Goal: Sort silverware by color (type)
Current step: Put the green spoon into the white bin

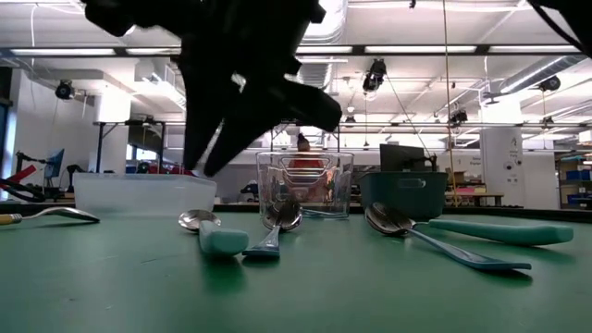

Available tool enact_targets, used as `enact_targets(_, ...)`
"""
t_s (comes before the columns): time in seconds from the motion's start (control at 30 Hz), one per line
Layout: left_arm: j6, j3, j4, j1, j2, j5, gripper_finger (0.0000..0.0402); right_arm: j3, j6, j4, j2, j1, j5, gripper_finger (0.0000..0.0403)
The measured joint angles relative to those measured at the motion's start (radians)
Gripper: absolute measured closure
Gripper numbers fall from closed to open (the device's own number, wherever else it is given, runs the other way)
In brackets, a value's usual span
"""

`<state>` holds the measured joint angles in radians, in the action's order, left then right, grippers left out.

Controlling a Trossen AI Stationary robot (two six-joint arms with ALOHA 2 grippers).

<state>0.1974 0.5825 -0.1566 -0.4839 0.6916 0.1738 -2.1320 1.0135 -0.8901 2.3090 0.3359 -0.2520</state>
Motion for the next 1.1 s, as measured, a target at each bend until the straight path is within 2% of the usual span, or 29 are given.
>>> enact_targets(0.23, 0.026, -0.041, 0.007, 0.0, -0.021, 0.0, 0.0326, -0.102, 0.056, -0.119, 0.075, 0.0, -0.003, 0.0325)
enact_targets(0.67, 0.022, -0.043, 0.014, 0.0, -0.024, 0.002, 0.0326, -0.109, 0.067, -0.107, 0.097, 0.0, -0.003, 0.0228)
enact_targets(1.0, 0.021, -0.043, 0.015, 0.0, -0.025, 0.002, 0.0326, -0.107, 0.063, -0.066, 0.15, -0.002, -0.008, 0.0223)
enact_targets(1.1, 0.021, -0.043, 0.016, 0.0, -0.025, 0.003, 0.0326, -0.108, 0.064, -0.065, 0.164, -0.002, -0.012, 0.0233)
